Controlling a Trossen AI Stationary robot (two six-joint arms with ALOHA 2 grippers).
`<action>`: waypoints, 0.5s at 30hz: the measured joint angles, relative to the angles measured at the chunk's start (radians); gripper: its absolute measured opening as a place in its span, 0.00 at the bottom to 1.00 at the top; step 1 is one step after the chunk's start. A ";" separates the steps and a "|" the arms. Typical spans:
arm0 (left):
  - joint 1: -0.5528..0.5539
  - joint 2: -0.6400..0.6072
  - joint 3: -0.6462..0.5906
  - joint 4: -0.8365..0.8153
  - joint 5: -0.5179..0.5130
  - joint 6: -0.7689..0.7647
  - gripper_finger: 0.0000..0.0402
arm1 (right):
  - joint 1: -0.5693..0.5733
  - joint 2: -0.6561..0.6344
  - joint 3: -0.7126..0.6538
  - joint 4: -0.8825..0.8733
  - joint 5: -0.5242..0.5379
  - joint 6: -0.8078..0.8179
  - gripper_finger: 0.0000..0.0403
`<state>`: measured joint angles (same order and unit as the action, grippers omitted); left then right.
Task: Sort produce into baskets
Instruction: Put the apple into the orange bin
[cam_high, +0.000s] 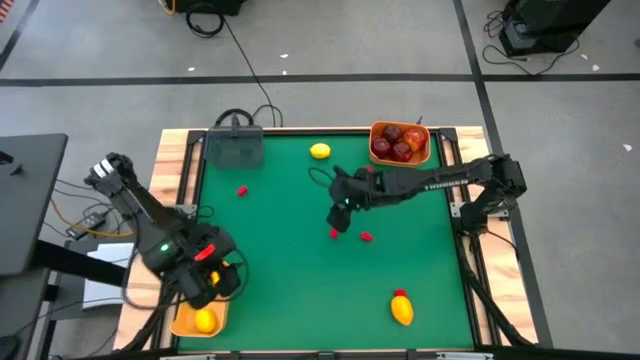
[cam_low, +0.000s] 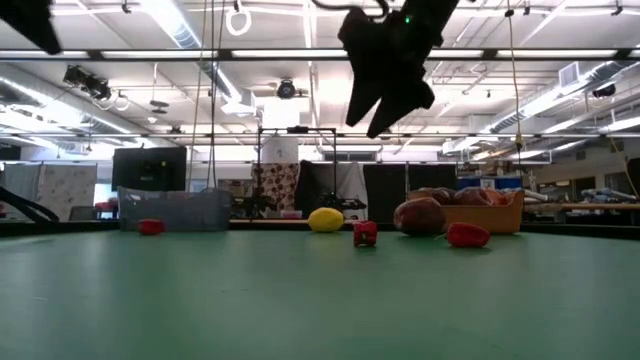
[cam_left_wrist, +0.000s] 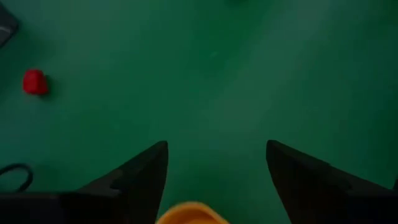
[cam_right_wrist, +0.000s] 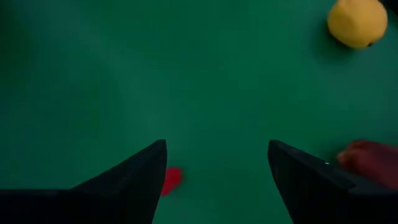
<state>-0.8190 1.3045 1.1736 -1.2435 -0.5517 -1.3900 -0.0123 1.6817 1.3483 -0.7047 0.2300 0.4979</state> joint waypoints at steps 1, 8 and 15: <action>0.030 0.000 0.000 0.017 0.006 0.041 0.69 | -0.022 0.000 0.000 -0.003 -0.016 -0.027 0.72; 0.306 0.000 0.000 0.151 0.138 0.402 0.68 | -0.143 0.000 0.000 -0.020 -0.233 -0.152 0.72; 0.612 0.000 0.000 0.272 0.260 0.743 0.68 | -0.193 0.000 0.000 -0.151 -0.318 -0.322 0.72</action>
<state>-0.2073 1.3045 1.1736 -0.9716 -0.2918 -0.6468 -0.2054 1.6817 1.3487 -0.8560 -0.0882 0.1757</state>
